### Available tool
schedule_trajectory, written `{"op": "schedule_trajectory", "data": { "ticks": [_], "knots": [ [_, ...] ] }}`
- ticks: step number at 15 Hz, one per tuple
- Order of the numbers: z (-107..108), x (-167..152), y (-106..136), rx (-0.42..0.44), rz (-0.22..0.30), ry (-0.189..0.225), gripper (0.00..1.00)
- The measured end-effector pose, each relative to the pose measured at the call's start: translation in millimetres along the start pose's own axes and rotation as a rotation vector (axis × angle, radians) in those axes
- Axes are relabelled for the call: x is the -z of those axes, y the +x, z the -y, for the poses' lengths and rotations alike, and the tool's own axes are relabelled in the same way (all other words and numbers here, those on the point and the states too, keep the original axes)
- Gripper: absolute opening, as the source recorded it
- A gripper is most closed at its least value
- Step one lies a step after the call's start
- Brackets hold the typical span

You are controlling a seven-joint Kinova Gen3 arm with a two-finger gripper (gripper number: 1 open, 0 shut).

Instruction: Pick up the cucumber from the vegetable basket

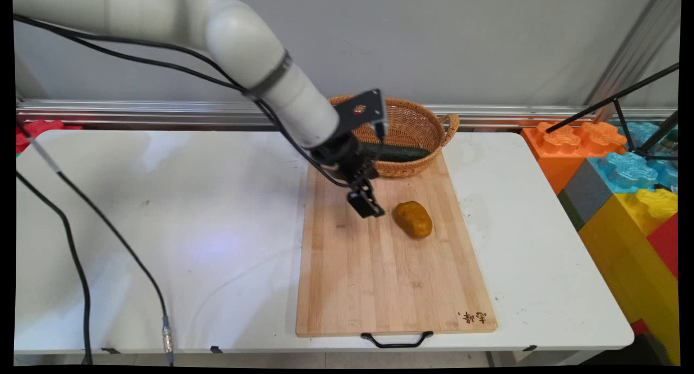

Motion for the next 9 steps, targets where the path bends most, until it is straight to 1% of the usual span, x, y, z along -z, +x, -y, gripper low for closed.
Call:
{"op": "schedule_trajectory", "data": {
  "ticks": [2, 4, 5, 7, 9],
  "knots": [
    [4, 18, -10, 0.002, -0.010, -0.015, 1.00],
    [8, 29, -15, 0.001, -0.025, -0.014, 1.00],
    [11, 33, -17, 0.001, -0.032, -0.008, 1.00],
    [20, 41, -21, -0.003, -0.046, 0.017, 1.00],
    [32, 47, -24, -0.008, -0.056, 0.052, 1.00]
  ]
}}
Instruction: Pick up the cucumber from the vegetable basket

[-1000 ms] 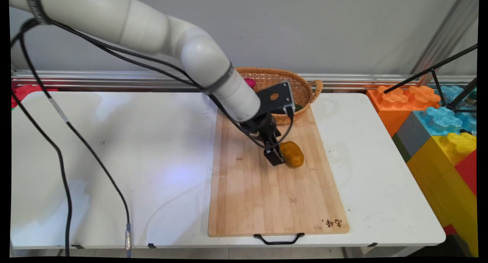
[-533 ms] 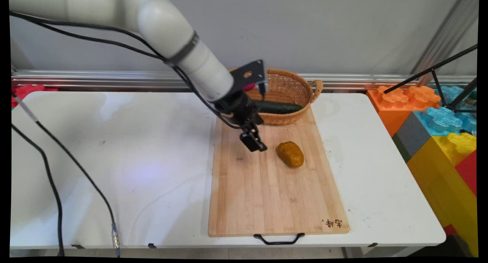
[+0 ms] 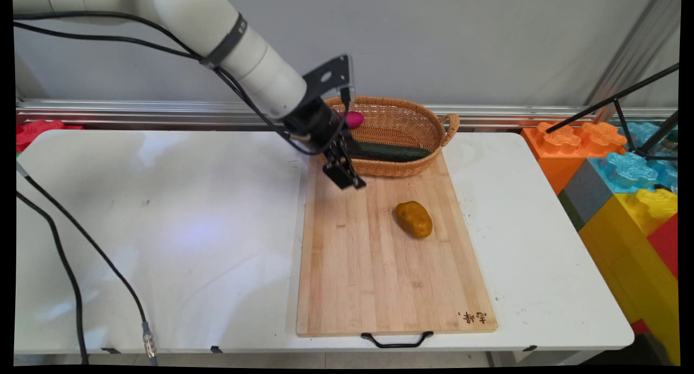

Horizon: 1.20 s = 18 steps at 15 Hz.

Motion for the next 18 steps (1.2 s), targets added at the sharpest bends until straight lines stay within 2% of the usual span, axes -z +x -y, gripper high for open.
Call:
{"op": "schedule_trajectory", "data": {
  "ticks": [6, 9, 13, 18],
  "knots": [
    [52, 4, -6, -0.023, -0.005, 0.119, 1.00],
    [78, -2, -10, -0.033, 0.018, 0.144, 1.00],
    [106, -23, -11, -0.042, 0.050, 0.143, 1.00],
    [131, -66, -7, -0.074, 0.101, 0.086, 1.00]
  ]
}}
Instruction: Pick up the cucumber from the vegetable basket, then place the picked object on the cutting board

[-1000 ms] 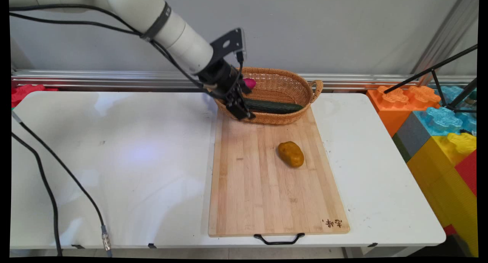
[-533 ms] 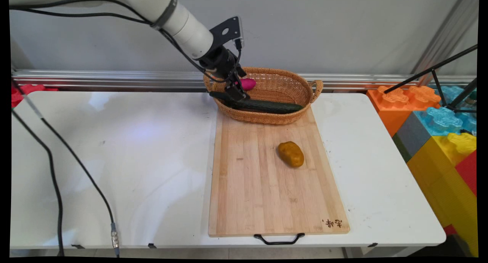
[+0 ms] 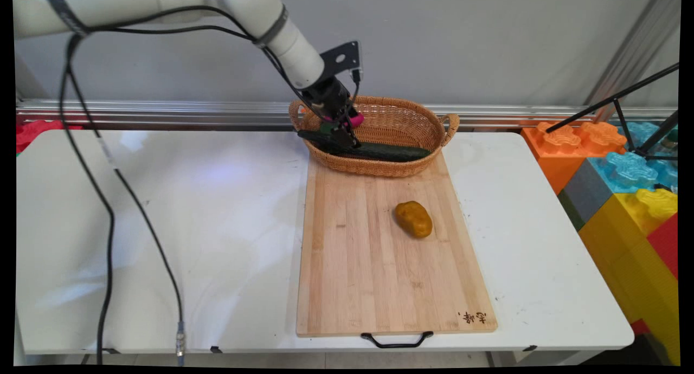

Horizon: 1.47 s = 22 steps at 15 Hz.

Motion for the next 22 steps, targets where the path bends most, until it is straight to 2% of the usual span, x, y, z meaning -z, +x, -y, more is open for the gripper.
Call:
{"op": "schedule_trajectory", "data": {
  "ticks": [6, 7, 16, 18, 22],
  "knots": [
    [14, -37, 13, -0.040, 0.028, -0.046, 1.00],
    [16, -42, 16, -0.049, 0.033, -0.052, 0.00],
    [22, -62, 25, -0.079, 0.069, -0.086, 0.00],
    [22, -62, 27, -0.079, 0.065, -0.082, 0.00],
    [21, -51, 38, -0.073, 0.028, -0.044, 0.00]
  ]
}}
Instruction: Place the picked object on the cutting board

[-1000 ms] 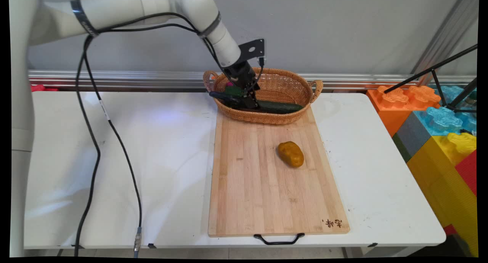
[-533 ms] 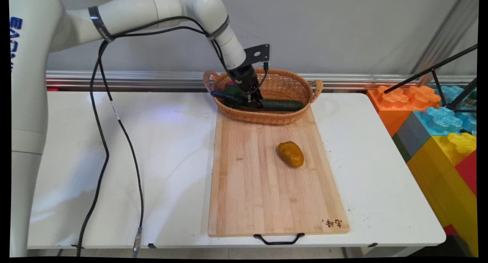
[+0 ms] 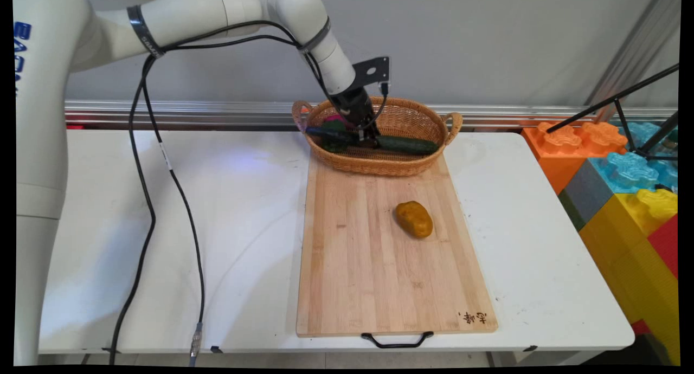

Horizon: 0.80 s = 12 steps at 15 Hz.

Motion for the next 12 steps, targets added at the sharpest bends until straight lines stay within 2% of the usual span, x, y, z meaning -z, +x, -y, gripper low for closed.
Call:
{"op": "schedule_trajectory", "data": {
  "ticks": [5, 6, 12],
  "knots": [
    [-18, 43, 28, 0.038, -0.074, 0.111, 0.00],
    [-23, 49, 32, 0.042, -0.079, 0.122, 0.00],
    [-83, 111, 66, 0.062, -0.080, 0.180, 0.00]
  ]
}}
